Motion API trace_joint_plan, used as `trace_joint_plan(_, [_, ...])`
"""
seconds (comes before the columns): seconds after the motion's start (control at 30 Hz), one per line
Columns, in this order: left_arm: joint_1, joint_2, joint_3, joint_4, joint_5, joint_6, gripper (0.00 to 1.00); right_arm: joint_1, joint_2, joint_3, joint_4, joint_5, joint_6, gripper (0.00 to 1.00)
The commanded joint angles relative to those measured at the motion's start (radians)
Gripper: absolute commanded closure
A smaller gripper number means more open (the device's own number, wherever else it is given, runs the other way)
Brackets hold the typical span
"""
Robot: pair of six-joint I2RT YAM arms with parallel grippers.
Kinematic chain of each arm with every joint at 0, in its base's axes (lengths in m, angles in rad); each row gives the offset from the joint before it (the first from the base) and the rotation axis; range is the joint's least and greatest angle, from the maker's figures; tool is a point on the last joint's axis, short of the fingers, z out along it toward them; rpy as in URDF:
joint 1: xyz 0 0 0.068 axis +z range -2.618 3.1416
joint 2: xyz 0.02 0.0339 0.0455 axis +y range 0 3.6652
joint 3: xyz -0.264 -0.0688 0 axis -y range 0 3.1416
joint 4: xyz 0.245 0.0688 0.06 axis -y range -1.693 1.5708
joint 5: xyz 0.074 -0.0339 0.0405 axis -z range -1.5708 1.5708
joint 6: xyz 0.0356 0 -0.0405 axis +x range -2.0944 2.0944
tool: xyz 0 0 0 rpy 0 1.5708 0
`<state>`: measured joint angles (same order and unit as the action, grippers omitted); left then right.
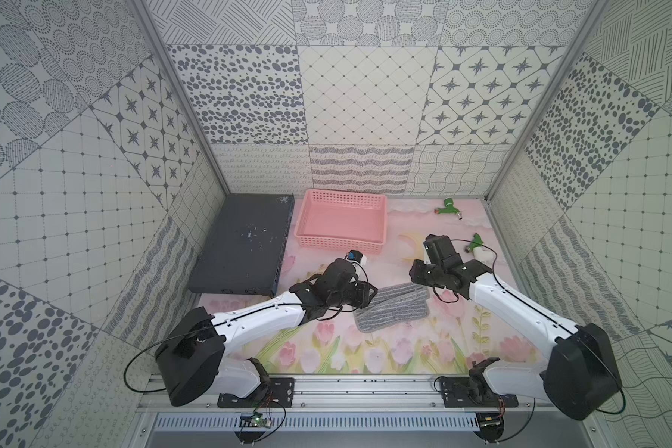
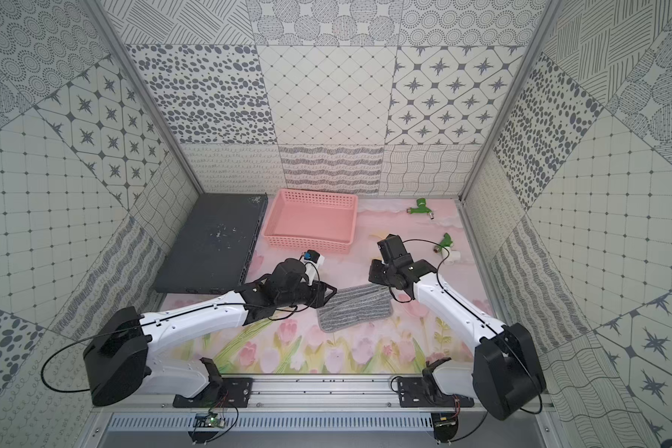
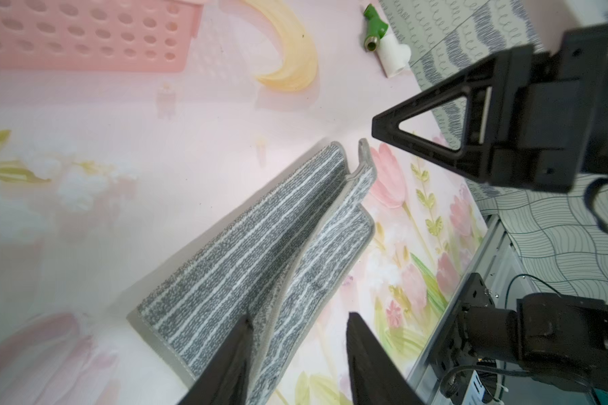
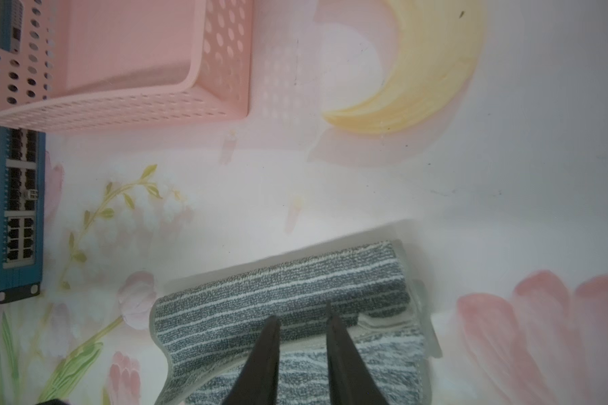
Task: Fold the square dishcloth
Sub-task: Fold the cleaning item at the center of the board, then smooth out the cleaning item at the center of the board.
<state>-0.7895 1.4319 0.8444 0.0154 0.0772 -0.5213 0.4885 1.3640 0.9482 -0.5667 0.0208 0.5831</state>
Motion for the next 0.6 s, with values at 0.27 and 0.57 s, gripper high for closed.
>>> trace_joint_plan(0.27, [-0.036, 0.18, 0.073, -0.109, -0.063, -0.093, 0.61, 0.018, 0.182, 0.04, -0.071, 0.066, -0.005, 0.73])
trace_joint_plan(0.57, [-0.037, 0.197, 0.064, -0.108, -0.057, -0.1, 0.63, 0.018, 0.175, -0.007, -0.076, 0.063, 0.0, 0.72])
